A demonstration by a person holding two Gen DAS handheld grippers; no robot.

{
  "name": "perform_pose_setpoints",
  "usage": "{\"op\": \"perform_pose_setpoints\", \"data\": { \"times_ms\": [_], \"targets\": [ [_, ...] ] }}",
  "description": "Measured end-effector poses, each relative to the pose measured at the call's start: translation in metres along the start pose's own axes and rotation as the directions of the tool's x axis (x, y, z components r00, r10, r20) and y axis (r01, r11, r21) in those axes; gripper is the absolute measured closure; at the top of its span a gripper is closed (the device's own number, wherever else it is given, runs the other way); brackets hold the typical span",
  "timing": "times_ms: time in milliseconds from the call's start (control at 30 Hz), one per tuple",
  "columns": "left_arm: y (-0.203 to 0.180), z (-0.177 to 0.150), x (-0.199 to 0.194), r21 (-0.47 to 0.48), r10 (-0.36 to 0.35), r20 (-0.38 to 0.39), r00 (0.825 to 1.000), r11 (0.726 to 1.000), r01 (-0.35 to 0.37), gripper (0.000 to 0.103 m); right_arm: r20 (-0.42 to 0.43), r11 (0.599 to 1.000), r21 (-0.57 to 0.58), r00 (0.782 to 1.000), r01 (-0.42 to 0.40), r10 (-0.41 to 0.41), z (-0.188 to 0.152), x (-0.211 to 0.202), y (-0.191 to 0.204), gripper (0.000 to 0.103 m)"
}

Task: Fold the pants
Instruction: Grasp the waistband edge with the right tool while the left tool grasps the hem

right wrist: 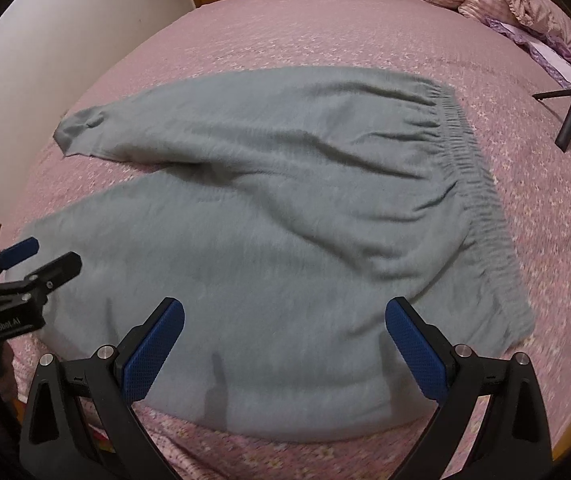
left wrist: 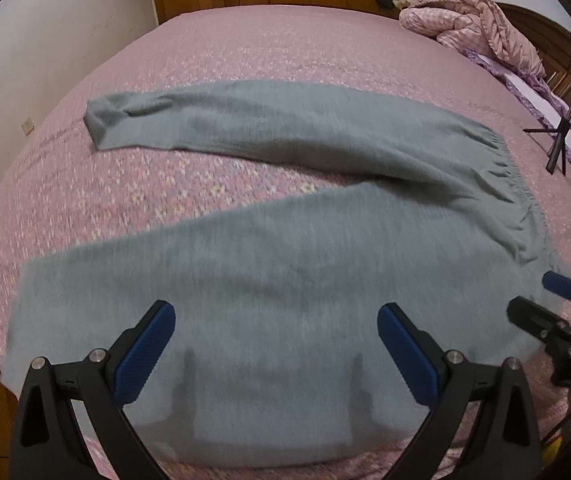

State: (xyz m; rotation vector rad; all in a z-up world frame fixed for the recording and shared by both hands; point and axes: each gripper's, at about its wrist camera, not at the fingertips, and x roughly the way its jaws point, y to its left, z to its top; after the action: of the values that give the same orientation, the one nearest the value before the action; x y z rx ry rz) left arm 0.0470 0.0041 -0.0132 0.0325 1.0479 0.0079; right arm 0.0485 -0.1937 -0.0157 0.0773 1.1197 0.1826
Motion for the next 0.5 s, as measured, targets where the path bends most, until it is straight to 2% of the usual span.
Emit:
{"op": "perform_pose_setpoints", "data": {
  "times_ms": [233, 500],
  "targets": [
    [0.008, 0.033, 0.011, 0.015, -0.027, -0.016, 1.000, 1.000, 0.027, 0.000, 0.003, 0.998, 0.059, 1.000, -0.004, 0.004, 0.033, 0.002, -0.028, 0.000],
    [0.013, 0.080, 0.021, 0.032, -0.043, -0.002, 0.999, 0.999, 0.043, 0.000, 0.021, 0.997, 0.071, 0.999, 0.040, -0.042, 0.078, 0.006, -0.055, 0.000]
  ]
}}
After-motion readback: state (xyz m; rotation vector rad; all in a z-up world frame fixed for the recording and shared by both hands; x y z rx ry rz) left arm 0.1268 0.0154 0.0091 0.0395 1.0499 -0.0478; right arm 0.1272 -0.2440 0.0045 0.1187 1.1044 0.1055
